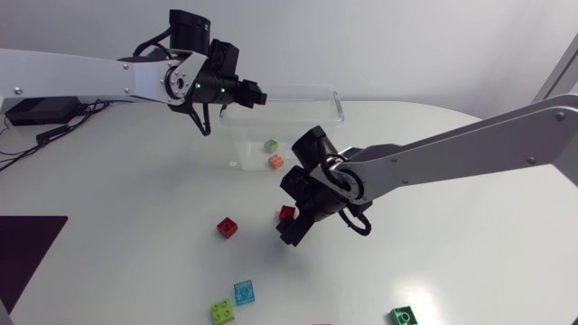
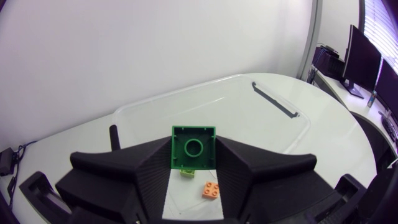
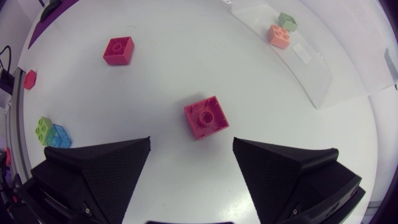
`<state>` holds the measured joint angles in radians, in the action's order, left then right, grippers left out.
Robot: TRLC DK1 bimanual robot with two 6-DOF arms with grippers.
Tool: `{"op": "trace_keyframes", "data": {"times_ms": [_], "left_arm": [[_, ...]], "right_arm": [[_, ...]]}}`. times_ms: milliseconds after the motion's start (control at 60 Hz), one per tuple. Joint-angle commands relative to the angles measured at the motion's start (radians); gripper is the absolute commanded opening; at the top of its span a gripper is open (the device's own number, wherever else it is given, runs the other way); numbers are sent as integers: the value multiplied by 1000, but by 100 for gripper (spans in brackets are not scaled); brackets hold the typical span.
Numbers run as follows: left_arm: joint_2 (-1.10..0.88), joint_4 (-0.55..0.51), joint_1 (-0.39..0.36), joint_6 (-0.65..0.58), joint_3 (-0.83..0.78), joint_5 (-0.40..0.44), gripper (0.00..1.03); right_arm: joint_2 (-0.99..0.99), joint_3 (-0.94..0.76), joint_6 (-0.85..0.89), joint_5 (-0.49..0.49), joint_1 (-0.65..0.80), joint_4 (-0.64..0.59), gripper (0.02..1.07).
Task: Place the duplo bricks in the container
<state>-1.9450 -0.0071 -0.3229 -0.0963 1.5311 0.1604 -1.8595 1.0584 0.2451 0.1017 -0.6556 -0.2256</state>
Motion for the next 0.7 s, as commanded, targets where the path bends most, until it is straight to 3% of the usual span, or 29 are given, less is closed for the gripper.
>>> {"op": "trace_keyframes", "data": {"times_ms": [0,83,183,683], "left_arm": [[-38,27,7,24,38,13,59],[-28,33,8,17,29,11,86],[11,47,19,15,12,11,97],[351,-202,64,-65,-121,27,98]], "right_arm": [[-36,8,33,6,4,14,98],[-44,17,42,10,10,12,98],[-56,35,51,12,13,9,98],[-147,210,122,24,42,-162,98]]}}
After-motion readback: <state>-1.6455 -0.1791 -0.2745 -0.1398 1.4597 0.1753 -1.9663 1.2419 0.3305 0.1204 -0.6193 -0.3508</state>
